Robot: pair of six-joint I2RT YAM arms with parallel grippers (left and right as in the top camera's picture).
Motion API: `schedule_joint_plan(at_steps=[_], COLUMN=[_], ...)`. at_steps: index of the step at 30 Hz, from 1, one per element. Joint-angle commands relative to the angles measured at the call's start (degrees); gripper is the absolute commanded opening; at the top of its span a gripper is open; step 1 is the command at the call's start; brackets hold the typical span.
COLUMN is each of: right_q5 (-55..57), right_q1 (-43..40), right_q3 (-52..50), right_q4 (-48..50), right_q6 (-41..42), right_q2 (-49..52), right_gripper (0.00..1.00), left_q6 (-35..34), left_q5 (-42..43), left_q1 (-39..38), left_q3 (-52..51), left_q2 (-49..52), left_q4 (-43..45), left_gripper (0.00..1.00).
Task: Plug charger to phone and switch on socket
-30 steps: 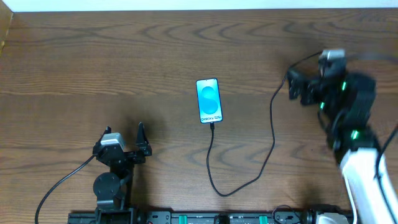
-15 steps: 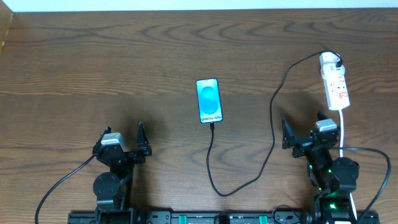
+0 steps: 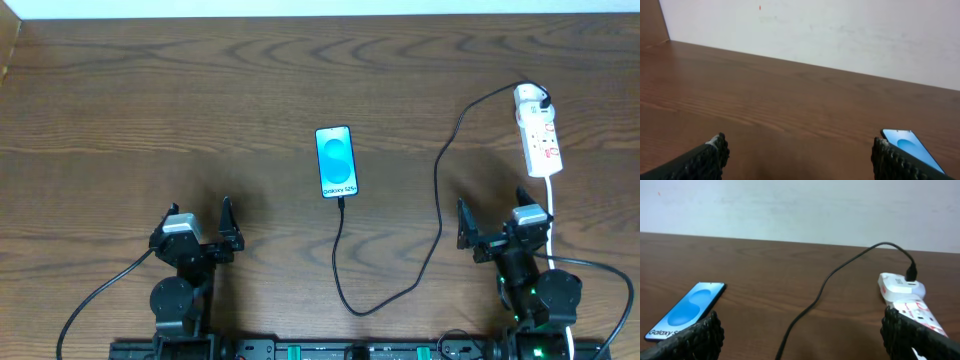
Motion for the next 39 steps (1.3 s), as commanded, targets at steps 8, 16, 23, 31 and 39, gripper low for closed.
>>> schedule_joint_plan(at_steps=[8, 16, 23, 31, 39], right_q5=[3.87, 7.58, 11.13, 12.07, 12.24], right_q1=[0.55, 1.25, 2.67, 3.10, 3.10], right_q3=[-0.04, -0.04, -0.04, -0.04, -0.04], right_q4=[-7.58, -8.00, -8.44, -8.48, -8.44], right_q6=[-0.68, -0.17, 0.79, 1.73, 2.54], right_q2=[-9.01, -9.01, -9.01, -9.01, -8.98], right_gripper=[0.99, 0.99, 0.99, 0.99, 0.99], left_q6=[0.31, 0.31, 0.33, 0.31, 0.31], left_q5=[-0.55, -0.55, -0.55, -0.55, -0.55], left_q1=[0.24, 0.24, 0.24, 0.24, 0.24], left_q3=[-0.98, -0.98, -0.98, -0.98, -0.98], left_q2=[-0.15, -0.15, -0.15, -0.15, -0.15], left_q4=[-2.08, -2.08, -2.08, -2.08, -2.08], left_gripper=[0.92, 0.92, 0.93, 0.93, 0.92])
